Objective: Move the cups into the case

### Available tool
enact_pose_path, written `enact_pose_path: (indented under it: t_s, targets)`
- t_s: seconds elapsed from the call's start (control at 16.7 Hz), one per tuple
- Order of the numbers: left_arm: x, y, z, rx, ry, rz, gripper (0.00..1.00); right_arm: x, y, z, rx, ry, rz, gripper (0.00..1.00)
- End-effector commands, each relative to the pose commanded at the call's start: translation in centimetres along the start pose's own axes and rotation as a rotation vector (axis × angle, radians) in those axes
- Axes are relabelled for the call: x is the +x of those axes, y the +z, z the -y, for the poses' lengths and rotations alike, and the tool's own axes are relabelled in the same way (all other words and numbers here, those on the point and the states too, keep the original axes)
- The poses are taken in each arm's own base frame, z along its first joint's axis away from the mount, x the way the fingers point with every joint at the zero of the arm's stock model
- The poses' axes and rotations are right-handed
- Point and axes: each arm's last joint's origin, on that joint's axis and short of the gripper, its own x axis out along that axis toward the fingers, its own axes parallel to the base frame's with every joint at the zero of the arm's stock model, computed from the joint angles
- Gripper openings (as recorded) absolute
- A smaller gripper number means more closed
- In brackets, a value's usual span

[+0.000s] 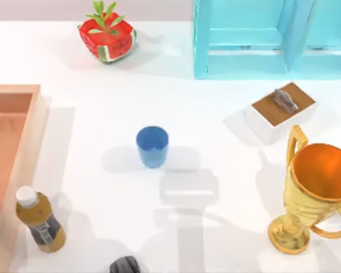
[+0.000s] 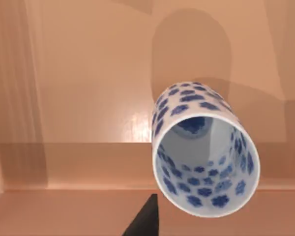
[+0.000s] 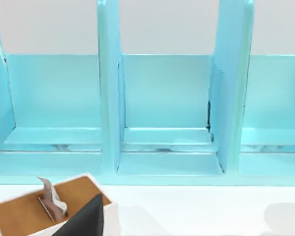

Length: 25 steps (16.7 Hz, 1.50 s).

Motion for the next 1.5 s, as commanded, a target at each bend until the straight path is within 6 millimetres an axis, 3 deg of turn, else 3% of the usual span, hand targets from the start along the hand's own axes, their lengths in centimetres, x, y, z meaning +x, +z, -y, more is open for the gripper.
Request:
enact_pose_path:
  t_s: [0.12, 0.72, 0.84, 1.2, 1.5]
  targets:
    - [0.0, 0.0, 0.0, 0.000, 0.000, 0.000, 1.00, 0.0, 0.0, 0.0, 0.000, 0.000, 0.000, 1.00]
    - [-0.4, 0.1, 0.0, 0.001, -0.001, -0.001, 1.00, 0.0, 0.0, 0.0, 0.000, 0.000, 0.000, 1.00]
    - [-1.8, 0.3, -0.2, -0.001, -0.004, -0.003, 1.00, 0.0, 0.0, 0.0, 0.000, 0.000, 0.000, 1.00]
    - [-8.9, 0.3, -0.1, 0.000, -0.002, -0.002, 1.00, 0.0, 0.0, 0.0, 0.000, 0.000, 0.000, 1.00]
    - [-10.0, 0.0, 0.0, 0.001, 0.000, 0.000, 1.00, 0.0, 0.0, 0.0, 0.000, 0.000, 0.000, 1.00]
